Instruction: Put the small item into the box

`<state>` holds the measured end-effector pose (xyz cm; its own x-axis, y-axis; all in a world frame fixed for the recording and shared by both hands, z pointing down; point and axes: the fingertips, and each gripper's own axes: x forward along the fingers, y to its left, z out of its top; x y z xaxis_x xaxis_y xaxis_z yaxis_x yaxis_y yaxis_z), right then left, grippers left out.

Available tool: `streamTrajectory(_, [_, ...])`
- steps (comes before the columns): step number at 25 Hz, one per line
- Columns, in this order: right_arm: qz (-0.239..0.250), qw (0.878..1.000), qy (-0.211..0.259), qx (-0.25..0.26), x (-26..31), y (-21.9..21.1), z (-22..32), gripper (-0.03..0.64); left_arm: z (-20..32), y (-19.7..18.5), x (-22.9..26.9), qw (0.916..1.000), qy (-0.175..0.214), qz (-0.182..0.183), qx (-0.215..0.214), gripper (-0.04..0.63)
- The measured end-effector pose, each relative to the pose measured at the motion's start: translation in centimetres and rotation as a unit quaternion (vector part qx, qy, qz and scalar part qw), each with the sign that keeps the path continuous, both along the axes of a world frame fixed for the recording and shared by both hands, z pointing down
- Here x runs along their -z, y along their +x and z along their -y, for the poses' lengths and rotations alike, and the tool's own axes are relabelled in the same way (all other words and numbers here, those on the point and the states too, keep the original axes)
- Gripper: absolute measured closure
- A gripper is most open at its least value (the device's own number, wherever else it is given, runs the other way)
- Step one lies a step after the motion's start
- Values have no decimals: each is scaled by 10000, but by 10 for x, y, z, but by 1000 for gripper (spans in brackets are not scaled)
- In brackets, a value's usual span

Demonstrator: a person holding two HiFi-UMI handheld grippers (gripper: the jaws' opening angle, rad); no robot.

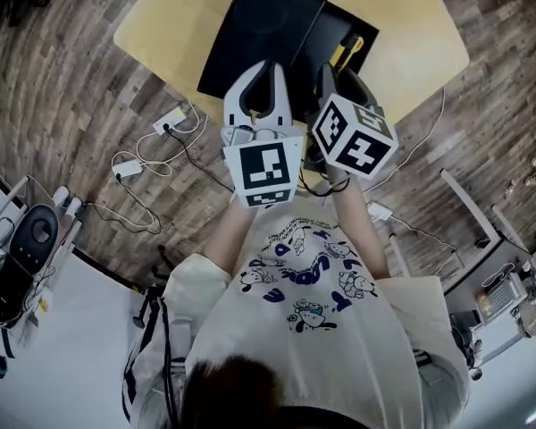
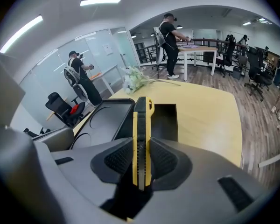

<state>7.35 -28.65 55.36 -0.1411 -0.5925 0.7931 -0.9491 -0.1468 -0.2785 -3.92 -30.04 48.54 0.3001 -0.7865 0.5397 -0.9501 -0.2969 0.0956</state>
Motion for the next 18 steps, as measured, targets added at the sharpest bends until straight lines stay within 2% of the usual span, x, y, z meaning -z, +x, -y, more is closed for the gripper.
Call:
streamTrajectory(7, [-3,9973,-724,-89,-34,-4,-6,488,-2,-5,-14,9999,-148,7,34,571])
streamTrajectory(14, [-361,9922,-1193,-49,-41,2,-6,488,-2,-7,-14,9997,-203,-20,102,571])
streamTrajectory(18, [-386,9889,-1431,-86,-44,-2,-6,486,-4,-7,-12,9998,-192,-30,111,571])
